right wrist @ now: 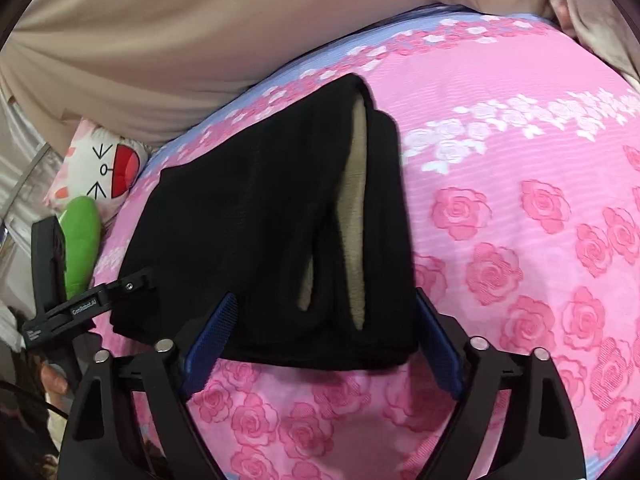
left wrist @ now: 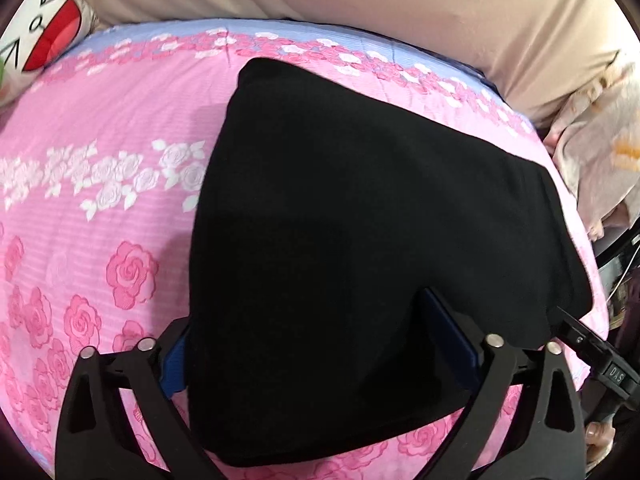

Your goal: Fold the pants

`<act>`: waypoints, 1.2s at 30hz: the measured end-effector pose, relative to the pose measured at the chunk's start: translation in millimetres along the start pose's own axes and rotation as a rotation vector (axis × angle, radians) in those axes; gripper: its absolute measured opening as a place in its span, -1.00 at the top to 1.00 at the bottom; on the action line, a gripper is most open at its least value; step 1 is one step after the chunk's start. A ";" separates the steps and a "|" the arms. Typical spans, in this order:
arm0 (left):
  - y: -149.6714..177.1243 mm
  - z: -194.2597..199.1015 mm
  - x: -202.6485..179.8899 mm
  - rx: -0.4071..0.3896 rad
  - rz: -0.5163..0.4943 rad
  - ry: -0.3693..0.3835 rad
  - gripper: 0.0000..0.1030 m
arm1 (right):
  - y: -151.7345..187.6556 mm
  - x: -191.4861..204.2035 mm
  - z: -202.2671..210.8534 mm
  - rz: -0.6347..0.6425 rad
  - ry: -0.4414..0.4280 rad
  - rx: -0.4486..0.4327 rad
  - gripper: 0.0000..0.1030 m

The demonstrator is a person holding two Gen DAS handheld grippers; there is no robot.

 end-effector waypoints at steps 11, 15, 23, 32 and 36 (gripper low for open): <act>-9.4 27.0 -11.4 -0.026 -0.085 -0.089 0.29 | -6.2 15.2 10.8 -0.006 -0.067 -0.014 0.26; -4.2 37.9 -11.9 -0.027 -0.090 -0.089 0.36 | -3.8 20.5 19.7 0.003 -0.071 -0.015 0.27; 13.2 26.6 0.1 0.015 -0.038 -0.122 -0.60 | 15.7 -3.1 20.1 -0.050 -0.072 0.049 -0.10; -5.2 39.2 -3.5 -0.039 0.075 0.134 0.36 | 2.2 16.0 38.8 -0.024 -0.123 -0.021 0.31; -38.2 91.7 -15.8 -0.132 0.033 0.205 0.38 | -25.2 55.6 84.5 0.077 -0.158 -0.130 0.33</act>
Point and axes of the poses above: each gripper's, at about its wrist camera, not at the fingertips, and z roughly against the way its jaws point, x to its left, y to its underside, the point moved 10 cm from there along -z, roughly the way its jaws point, and after that the axes turned 7 degrees about -z, right-handed, at the moved point
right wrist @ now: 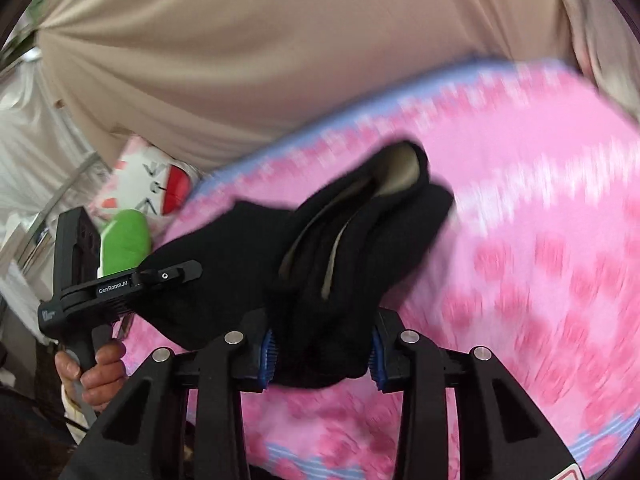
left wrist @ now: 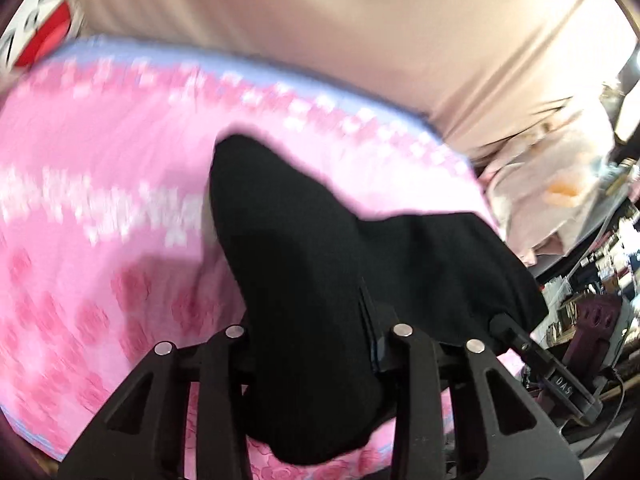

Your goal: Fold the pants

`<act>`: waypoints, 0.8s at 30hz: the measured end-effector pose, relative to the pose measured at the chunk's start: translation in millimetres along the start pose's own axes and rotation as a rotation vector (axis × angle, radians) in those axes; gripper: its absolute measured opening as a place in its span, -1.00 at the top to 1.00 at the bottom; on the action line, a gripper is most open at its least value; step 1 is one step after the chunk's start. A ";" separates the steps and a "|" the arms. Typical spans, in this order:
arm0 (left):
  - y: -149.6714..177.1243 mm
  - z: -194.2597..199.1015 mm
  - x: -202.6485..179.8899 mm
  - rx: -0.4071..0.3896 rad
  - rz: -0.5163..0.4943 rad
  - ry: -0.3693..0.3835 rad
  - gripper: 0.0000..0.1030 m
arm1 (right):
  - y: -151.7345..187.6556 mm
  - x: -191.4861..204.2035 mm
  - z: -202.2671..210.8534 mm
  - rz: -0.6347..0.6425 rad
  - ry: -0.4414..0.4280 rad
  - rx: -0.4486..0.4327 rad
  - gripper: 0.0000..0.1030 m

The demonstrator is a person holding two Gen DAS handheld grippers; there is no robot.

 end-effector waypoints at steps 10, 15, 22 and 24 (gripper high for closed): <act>-128.2 46.7 -16.9 -0.314 -0.200 -0.135 0.37 | -133.9 65.8 -2.4 0.208 -0.057 -0.257 0.33; -184.4 -5.5 15.1 -0.391 -0.217 -0.180 0.32 | -187.2 45.8 -71.5 0.171 -0.097 -0.288 0.28; -151.0 -174.9 131.7 -0.018 -0.076 -0.328 0.07 | -172.1 -73.2 -221.2 -0.006 0.144 -0.002 0.02; -137.0 -153.2 137.3 -0.090 -0.081 -0.339 -0.13 | -166.2 -79.3 -202.9 -0.023 0.111 -0.044 0.00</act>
Point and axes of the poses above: each gripper's, at about its wrist camera, not at the fingertips, and z roughly against the way its jaws point, x to its left, y to its underside, the point moved 10 cm from there along -z, roughly the way its jaws point, and after that the axes turned 7 degrees about -z, right-handed, at the moved point
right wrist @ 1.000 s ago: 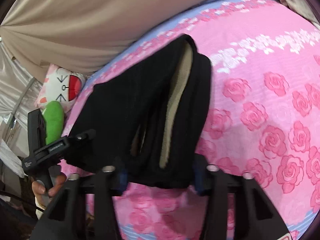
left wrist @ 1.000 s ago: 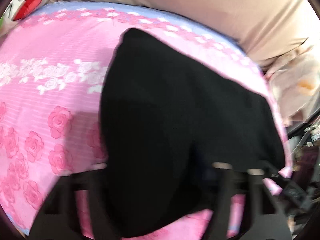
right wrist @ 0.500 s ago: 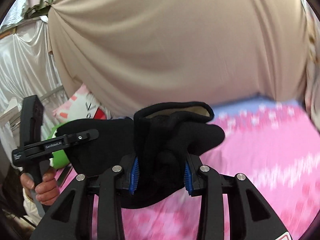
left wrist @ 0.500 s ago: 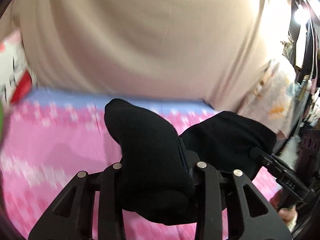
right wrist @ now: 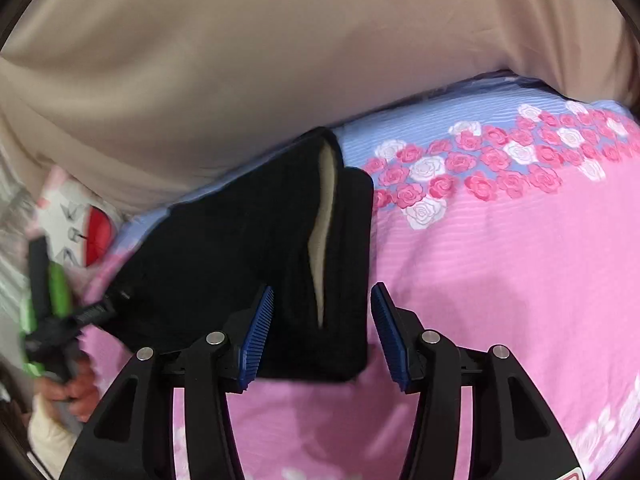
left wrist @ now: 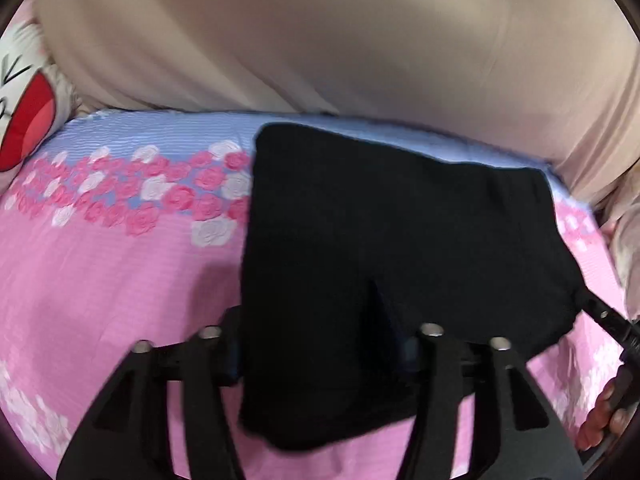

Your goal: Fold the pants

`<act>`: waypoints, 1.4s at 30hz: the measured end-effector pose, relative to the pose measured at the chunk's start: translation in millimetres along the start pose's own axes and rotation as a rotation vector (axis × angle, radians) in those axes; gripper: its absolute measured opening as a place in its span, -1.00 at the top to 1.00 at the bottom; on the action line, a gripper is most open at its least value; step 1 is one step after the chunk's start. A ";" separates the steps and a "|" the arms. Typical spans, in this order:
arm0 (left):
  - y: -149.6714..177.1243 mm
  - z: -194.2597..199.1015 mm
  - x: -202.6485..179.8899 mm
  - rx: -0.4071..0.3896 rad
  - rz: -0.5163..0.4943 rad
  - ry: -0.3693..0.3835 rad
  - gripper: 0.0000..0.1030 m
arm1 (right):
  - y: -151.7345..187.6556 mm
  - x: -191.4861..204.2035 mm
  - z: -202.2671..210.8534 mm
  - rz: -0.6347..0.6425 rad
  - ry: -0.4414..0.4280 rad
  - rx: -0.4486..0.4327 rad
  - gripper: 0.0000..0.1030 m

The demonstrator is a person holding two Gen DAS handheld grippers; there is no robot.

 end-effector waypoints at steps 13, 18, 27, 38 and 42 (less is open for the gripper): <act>40.5 109.4 -26.6 -0.103 -0.093 -0.269 -0.79 | 62.4 41.3 92.9 0.163 0.242 -0.167 -0.09; 76.0 105.0 -19.1 -0.041 -0.068 -0.253 -0.79 | 99.1 36.4 91.6 0.191 0.287 -0.125 -0.10; 105.4 98.6 -7.0 -0.028 -0.026 -0.251 -0.84 | 123.5 50.6 109.2 0.230 0.315 -0.164 -0.29; 102.1 99.0 -19.8 -0.067 -0.095 -0.269 -0.84 | 125.9 41.8 102.1 0.198 0.361 -0.135 -0.29; 98.5 94.4 -24.7 -0.072 -0.124 -0.254 -0.84 | 126.7 41.7 99.6 0.201 0.389 -0.132 -0.30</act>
Point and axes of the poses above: each gripper's, at about its wrist camera, not at the fingertips, and z roughly against the way its jaws point, x to its left, y to its underside, the point moved 10 cm from there along -z, roughly the way its jaws point, and after that the axes turned 7 degrees about -z, right-handed, at the moved point
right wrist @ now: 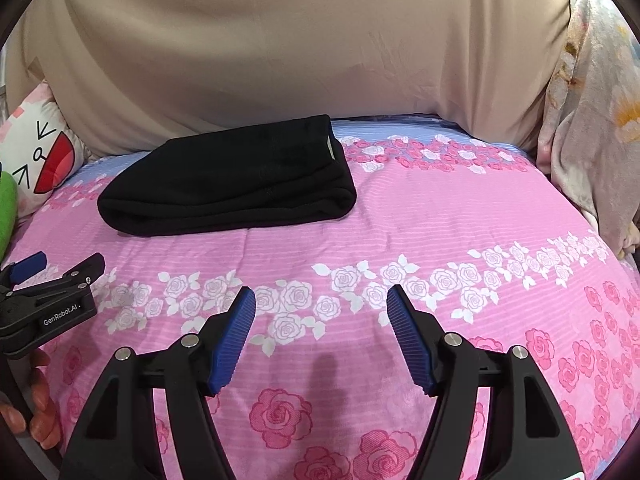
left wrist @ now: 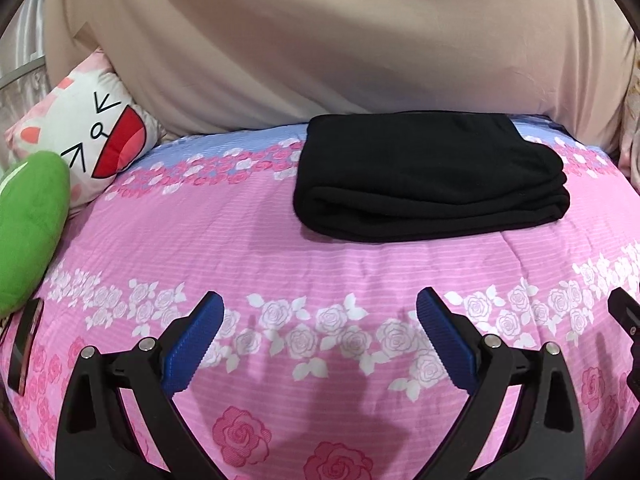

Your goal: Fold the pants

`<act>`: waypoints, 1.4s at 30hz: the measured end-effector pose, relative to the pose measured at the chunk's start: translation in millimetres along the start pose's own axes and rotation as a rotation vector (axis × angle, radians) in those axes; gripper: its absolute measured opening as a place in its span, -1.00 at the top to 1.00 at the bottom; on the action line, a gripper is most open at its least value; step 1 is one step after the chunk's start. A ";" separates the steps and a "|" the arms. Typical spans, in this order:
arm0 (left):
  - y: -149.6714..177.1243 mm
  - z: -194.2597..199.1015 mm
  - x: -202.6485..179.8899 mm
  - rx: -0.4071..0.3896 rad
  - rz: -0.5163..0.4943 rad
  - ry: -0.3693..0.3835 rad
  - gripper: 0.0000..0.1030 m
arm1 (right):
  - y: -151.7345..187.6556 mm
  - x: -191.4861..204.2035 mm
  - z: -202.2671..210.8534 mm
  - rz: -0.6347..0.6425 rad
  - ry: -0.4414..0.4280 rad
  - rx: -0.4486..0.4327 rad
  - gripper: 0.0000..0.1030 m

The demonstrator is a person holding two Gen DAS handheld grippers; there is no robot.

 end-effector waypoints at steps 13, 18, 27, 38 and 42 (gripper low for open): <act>-6.8 -18.7 -4.0 0.011 -0.030 0.069 -0.84 | 7.5 10.1 -17.7 0.018 0.063 0.065 -0.33; -6.3 -17.2 -0.3 0.003 -0.009 0.068 -0.84 | 8.9 9.1 -20.5 0.006 0.055 0.081 -0.33; -5.1 -15.6 -0.7 0.007 -0.015 0.046 -0.84 | 7.2 11.7 -15.6 0.023 0.071 0.056 -0.41; 4.7 -4.2 -23.8 0.044 -0.033 0.044 -0.84 | 1.6 8.2 0.9 0.061 0.063 -0.003 -0.41; 6.4 -2.2 -26.5 0.049 -0.023 0.037 -0.84 | 1.3 6.7 0.5 0.056 0.059 -0.003 -0.41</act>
Point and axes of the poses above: each gripper's, at about its wrist camera, not at the fingertips, and z roughly against the way its jaws point, x to its left, y to its underside, the point moved 10 cm from there along -z, roughly the way its jaws point, and after that the axes turned 7 degrees about -z, right-handed, at the moved point
